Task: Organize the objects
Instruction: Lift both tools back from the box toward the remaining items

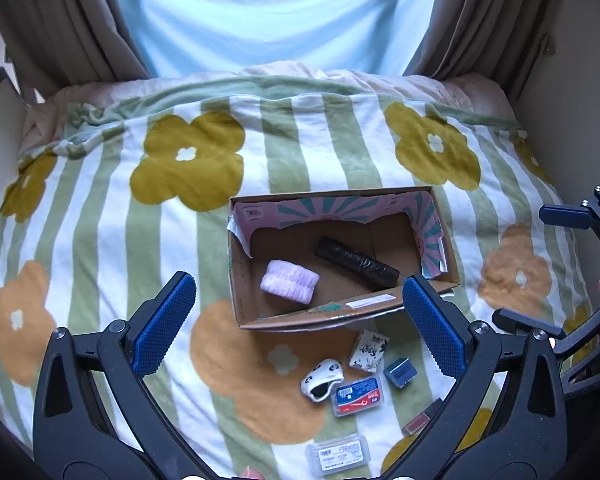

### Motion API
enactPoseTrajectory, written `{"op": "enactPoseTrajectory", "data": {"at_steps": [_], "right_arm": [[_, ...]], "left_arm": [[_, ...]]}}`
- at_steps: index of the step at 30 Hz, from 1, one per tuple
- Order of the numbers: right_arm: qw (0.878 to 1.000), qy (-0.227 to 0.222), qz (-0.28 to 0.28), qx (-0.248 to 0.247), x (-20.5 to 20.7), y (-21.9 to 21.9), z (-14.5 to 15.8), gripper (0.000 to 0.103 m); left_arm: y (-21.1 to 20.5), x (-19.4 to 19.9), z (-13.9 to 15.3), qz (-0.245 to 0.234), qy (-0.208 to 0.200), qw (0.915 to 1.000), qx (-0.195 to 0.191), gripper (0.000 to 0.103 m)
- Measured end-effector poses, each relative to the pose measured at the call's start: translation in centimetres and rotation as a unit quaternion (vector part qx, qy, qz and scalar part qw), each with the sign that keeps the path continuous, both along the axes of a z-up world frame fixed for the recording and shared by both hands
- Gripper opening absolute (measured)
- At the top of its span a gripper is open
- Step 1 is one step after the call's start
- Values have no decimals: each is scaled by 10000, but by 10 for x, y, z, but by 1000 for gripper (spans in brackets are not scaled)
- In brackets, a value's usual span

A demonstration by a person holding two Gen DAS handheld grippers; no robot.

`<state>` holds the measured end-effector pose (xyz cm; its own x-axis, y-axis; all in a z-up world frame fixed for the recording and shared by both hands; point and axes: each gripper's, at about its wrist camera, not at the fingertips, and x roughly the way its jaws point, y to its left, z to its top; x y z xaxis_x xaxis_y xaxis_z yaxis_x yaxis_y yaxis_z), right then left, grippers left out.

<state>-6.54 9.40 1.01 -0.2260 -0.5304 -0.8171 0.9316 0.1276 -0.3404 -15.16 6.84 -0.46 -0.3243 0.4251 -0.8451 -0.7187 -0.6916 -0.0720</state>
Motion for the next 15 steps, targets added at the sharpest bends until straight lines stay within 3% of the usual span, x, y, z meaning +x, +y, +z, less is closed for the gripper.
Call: {"op": "enactPoseTrajectory", "data": {"at_steps": [6, 15], "right_arm": [[9968, -305, -525, -522, 7, 47, 14, 102], [9893, -460, -1051, -899, 13, 104, 4, 102]], "left_arm": [[-30, 39, 20, -159, 157, 9998, 9, 103], [-78, 89, 24, -200, 129, 9997, 50, 103]]}}
